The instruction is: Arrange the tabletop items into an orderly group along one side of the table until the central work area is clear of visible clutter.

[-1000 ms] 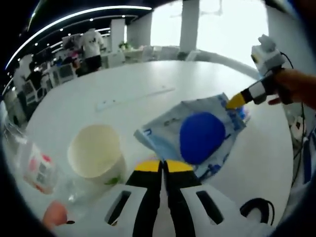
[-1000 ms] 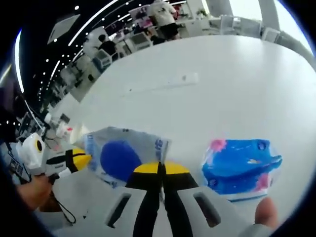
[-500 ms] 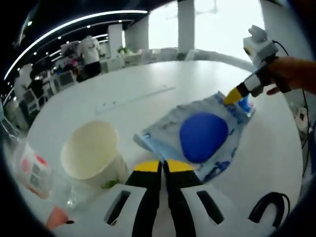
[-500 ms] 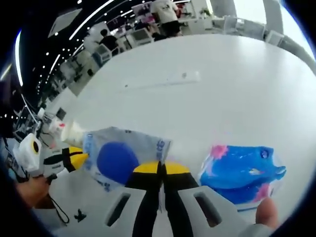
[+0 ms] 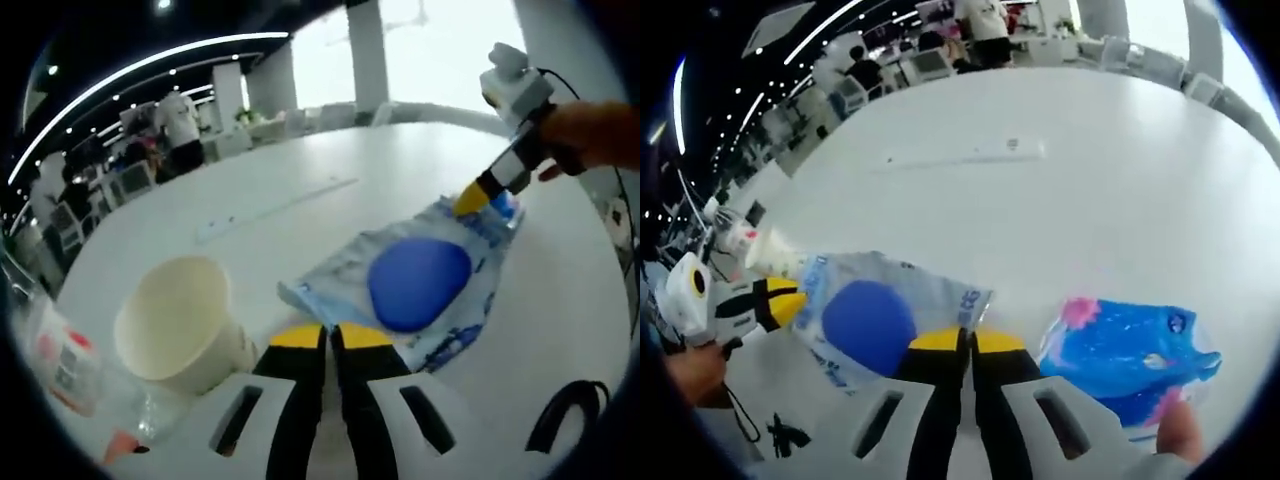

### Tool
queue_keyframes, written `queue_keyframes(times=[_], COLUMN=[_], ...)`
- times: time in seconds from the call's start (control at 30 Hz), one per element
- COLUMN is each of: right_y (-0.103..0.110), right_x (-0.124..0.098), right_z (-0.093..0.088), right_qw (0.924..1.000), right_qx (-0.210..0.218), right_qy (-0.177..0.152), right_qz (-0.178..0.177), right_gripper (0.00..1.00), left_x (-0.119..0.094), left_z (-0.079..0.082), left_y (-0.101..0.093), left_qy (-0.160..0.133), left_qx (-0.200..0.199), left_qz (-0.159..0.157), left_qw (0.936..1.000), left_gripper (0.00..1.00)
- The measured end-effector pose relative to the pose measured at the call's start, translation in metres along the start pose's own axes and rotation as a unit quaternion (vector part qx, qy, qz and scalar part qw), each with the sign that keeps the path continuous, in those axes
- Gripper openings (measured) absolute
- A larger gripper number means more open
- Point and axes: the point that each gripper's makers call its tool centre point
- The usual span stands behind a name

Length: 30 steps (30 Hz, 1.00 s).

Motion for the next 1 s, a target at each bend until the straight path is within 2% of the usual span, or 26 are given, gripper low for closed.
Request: queue_keyframes(times=[0.23,0.4,0.5,0.63,1.0], right_y=[0.0,0.002,0.003,0.003,0.002], right_x=[0.007,0.011,0.011,0.009,0.003], right_z=[0.001,-0.005,-0.003,0.002,0.011], right_qw=[0.9999,0.9996,0.998,0.9977,0.9965], right_qx=[-0.013,-0.027,-0.06,-0.06,-0.059], right_qy=[-0.005,-0.006,-0.017,-0.03,-0.057], right_qz=[0.0,-0.004,-0.012,-0.011,-0.015], right_gripper=[0.04,0.11,0.12,0.18,0.21], left_x=[0.0,0.0,0.0,0.0,-0.004], left_z=[-0.002,-0.002,-0.004,-0.004,-0.002], left_y=[0.003,0.003,0.001,-0.001,-0.005], left_qy=[-0.002,-0.002,0.001,0.001,-0.011], left_qx=[0.01,0.018,0.022,0.027,0.03], left_qz=[0.01,0.013,0.013,0.012,0.01], left_qw=[0.9999,0.9997,0.9997,0.9996,0.9994], left_gripper=[0.02,0.04,0.08,0.11,0.17])
Point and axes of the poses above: the point that each gripper's makers call its tool centre point, and the gripper's own axes: x roughly forward along the fingers, y roughly to its left, z roughly out of its top, and after that the axes turned 12 degrees about -z, right-handed
